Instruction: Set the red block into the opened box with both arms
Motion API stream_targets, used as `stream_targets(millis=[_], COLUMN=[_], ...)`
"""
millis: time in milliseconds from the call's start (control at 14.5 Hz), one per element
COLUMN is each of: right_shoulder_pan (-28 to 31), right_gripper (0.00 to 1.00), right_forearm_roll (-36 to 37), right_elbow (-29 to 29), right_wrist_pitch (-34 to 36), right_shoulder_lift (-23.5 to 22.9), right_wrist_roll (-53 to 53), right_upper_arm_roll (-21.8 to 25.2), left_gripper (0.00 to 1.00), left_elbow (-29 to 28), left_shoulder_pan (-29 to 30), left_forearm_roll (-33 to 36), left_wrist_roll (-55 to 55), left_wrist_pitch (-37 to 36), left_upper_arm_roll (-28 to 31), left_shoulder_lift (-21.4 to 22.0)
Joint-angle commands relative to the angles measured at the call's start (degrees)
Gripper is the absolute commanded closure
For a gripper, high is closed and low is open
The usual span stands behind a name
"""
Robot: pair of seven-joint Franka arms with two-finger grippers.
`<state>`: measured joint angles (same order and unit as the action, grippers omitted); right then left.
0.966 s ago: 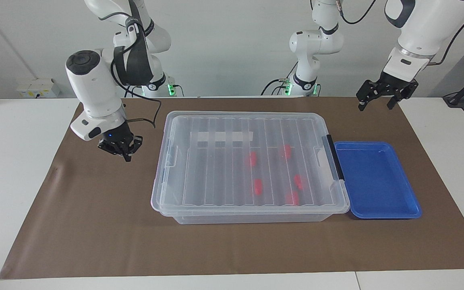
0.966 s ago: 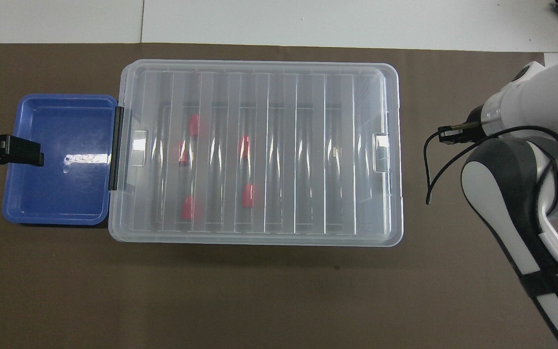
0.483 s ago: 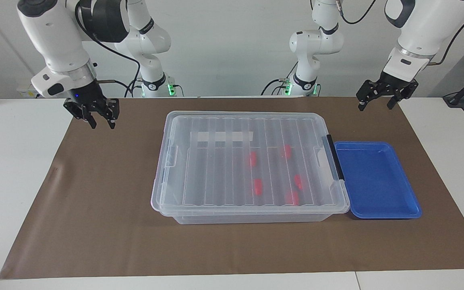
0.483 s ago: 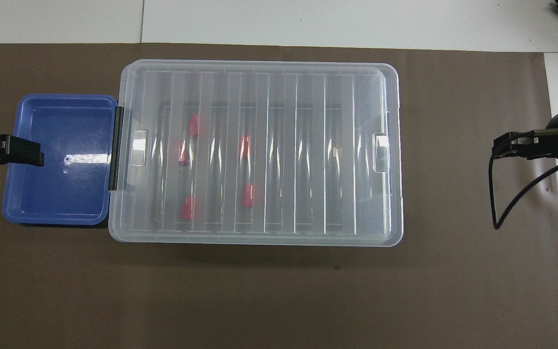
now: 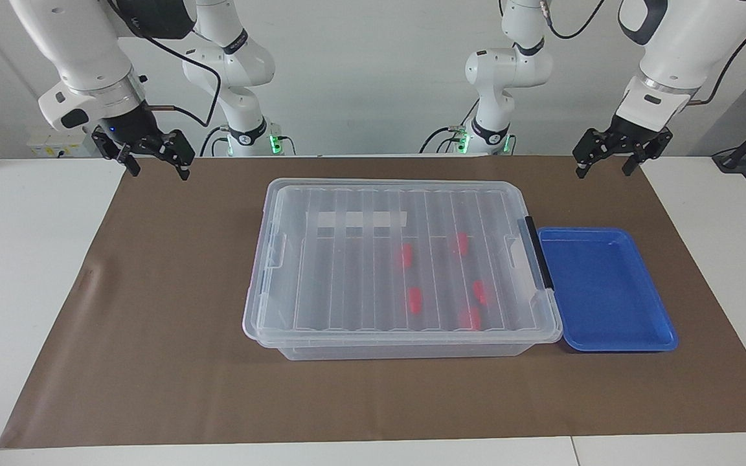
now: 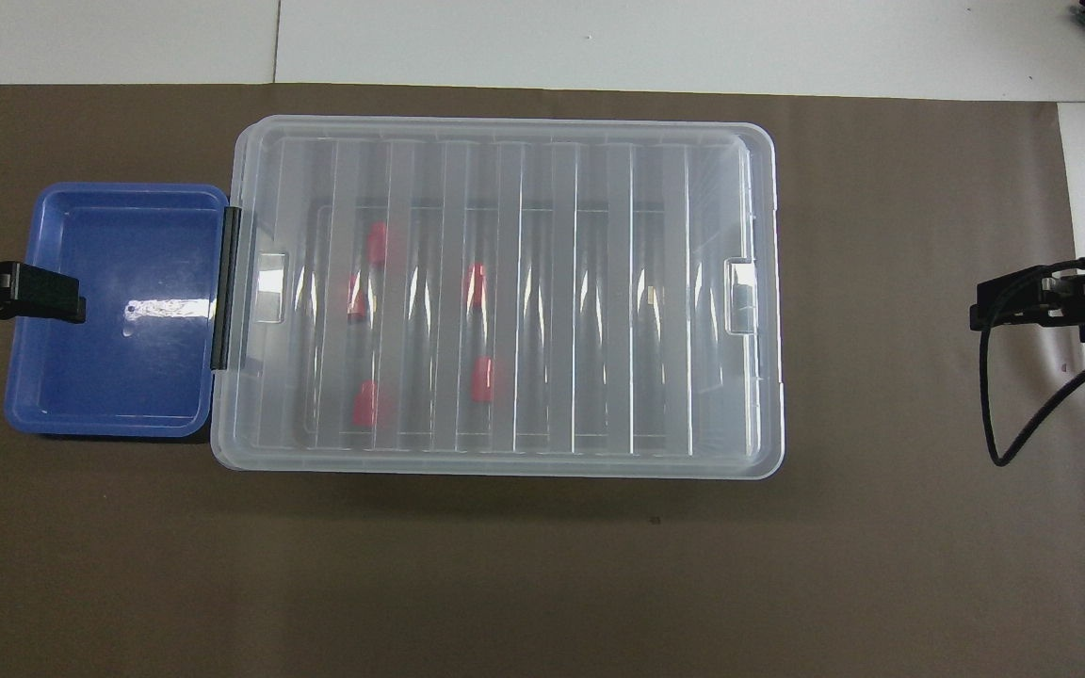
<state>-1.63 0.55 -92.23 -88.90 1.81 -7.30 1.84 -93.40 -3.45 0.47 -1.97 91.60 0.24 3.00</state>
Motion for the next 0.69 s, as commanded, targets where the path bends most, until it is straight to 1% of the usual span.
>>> stream_targets(millis=[0,276,621], right_shoulder_pan=[0.67,0.58,0.40], right_gripper=[0.00,0.00,0.00], right_forearm_roll=[-0.99,-0.90,-0.90], right_elbow=[1.00,1.62,1.71], right_wrist_pitch=[0.31,1.62,1.62], right_shoulder_lift=[-0.66,-0.66,-0.58], right_wrist_roll=[0.61,0.89,0.53], right_upper_arm_roll=[-0.34,-0.52,-0.61], left_gripper=[0.00,0.00,0.00], left_elbow=[-1.78,-1.87,-1.87], left_shoulder_pan=[-0.86,-0.86,-0.86], left_forearm_roll=[-0.82,-0.82,-0.82], left_wrist_roll=[-0.14,-0.14,-0.14], left_wrist_pitch=[1.12,1.12,1.21], left_upper_arm_roll=[0.81,0.81,0.81], left_shoulder_lift=[1.65,1.65,1.57])
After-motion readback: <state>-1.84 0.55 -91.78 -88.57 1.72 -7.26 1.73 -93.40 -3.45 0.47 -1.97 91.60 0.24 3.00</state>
